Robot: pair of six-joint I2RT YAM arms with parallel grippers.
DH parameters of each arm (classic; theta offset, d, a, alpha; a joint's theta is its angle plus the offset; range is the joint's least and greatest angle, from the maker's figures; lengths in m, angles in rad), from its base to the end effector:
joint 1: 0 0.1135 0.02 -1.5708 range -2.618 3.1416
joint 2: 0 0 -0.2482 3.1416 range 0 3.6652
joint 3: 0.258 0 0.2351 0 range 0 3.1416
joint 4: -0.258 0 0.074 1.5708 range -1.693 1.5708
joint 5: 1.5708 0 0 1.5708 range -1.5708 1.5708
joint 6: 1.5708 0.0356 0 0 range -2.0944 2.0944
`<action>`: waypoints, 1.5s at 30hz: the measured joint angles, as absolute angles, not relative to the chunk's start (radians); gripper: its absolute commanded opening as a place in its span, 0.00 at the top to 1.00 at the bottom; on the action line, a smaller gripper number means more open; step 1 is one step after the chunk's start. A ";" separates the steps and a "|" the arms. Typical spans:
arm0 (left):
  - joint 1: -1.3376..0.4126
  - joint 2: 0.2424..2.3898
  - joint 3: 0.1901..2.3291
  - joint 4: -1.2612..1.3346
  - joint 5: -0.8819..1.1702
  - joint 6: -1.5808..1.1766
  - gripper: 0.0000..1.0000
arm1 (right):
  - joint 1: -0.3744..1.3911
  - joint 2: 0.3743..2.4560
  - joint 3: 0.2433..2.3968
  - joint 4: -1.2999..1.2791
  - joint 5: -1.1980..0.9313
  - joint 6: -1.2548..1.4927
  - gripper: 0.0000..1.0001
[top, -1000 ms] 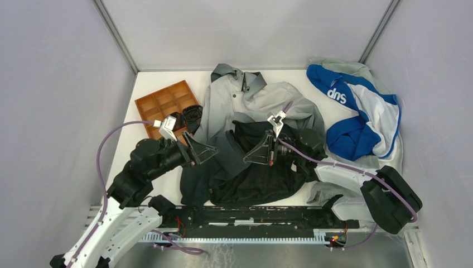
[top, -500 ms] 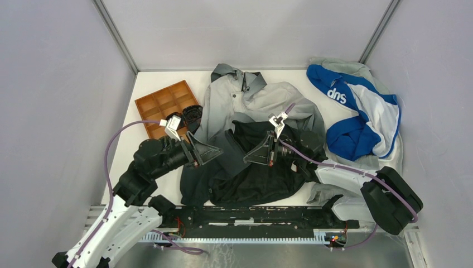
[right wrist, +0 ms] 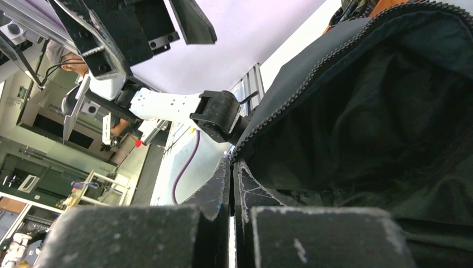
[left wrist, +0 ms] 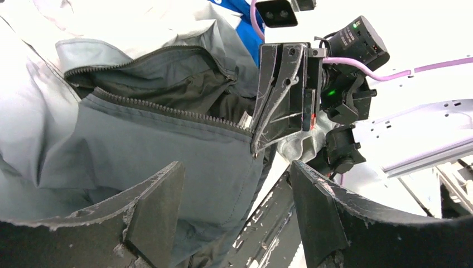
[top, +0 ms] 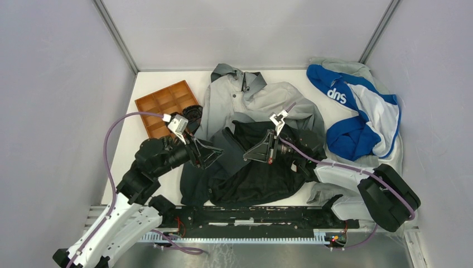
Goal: Zip up the jacket
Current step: Pick up the jacket from the center of the board.
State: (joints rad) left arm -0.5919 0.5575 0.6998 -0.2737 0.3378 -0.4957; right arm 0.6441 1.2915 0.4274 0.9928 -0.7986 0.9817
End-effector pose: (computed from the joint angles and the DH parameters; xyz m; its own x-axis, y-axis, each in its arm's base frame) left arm 0.1034 -0.0838 0.3223 -0.4757 -0.2209 -0.8514 0.6512 0.5623 -0.5097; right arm 0.1789 0.1662 0.2308 -0.7637 0.1520 -0.6275 -0.6338 0.0089 0.7735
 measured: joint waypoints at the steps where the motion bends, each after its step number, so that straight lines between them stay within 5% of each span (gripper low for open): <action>1: -0.593 0.551 0.687 -0.265 0.331 -0.506 0.26 | 0.642 1.292 0.427 0.993 -0.797 0.983 1.00; 13: -0.597 0.562 0.482 -0.276 0.354 -0.966 0.14 | 0.649 1.380 0.430 1.024 -0.772 1.036 1.00; 29: -0.597 0.661 0.392 -0.115 0.423 -1.112 0.14 | 0.738 1.457 0.521 1.018 -0.758 1.041 1.00; 40: -0.597 0.606 0.317 0.008 0.451 -1.168 0.35 | 0.753 1.486 0.535 1.011 -0.749 1.043 1.00; 45: -0.597 0.550 0.276 0.037 0.448 -1.202 0.33 | 0.753 1.486 0.535 1.011 -0.748 1.043 1.00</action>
